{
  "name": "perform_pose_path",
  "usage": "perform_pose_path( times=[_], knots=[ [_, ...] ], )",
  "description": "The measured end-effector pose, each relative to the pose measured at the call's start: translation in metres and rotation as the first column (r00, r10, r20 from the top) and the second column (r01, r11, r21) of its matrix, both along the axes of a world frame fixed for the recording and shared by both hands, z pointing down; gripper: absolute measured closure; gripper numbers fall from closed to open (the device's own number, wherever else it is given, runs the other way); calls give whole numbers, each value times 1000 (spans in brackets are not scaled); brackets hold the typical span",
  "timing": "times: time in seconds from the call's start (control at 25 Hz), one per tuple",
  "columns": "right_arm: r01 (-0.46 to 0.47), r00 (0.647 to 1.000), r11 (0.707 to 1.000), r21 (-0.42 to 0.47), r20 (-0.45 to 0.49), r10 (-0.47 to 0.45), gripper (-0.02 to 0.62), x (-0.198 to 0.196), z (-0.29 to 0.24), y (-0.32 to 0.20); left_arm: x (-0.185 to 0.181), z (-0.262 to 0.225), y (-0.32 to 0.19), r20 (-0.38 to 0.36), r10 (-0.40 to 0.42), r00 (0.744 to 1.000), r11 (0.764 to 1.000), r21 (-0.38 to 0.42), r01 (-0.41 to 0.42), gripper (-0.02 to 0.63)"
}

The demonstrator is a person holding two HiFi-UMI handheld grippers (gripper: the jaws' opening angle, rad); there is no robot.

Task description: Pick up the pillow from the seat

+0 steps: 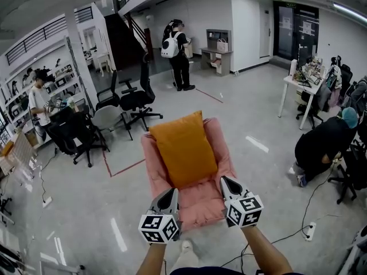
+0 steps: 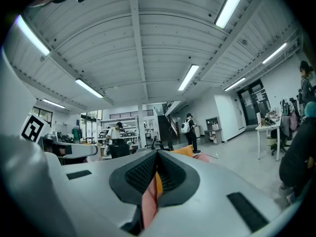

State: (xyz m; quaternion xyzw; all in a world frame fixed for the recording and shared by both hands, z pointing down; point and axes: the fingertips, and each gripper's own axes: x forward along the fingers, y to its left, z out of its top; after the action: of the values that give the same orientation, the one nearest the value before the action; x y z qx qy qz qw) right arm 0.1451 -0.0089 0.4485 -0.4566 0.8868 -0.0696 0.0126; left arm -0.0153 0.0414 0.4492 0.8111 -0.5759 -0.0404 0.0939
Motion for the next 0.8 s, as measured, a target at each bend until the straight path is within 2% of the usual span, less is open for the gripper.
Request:
perform_pose_path(
  times=[0.8],
  knots=[
    [-17, 1000, 999, -30, 1, 17, 578, -8, 15, -60, -8, 11, -64, 60, 5, 998, 1000, -11, -4, 603]
  ],
)
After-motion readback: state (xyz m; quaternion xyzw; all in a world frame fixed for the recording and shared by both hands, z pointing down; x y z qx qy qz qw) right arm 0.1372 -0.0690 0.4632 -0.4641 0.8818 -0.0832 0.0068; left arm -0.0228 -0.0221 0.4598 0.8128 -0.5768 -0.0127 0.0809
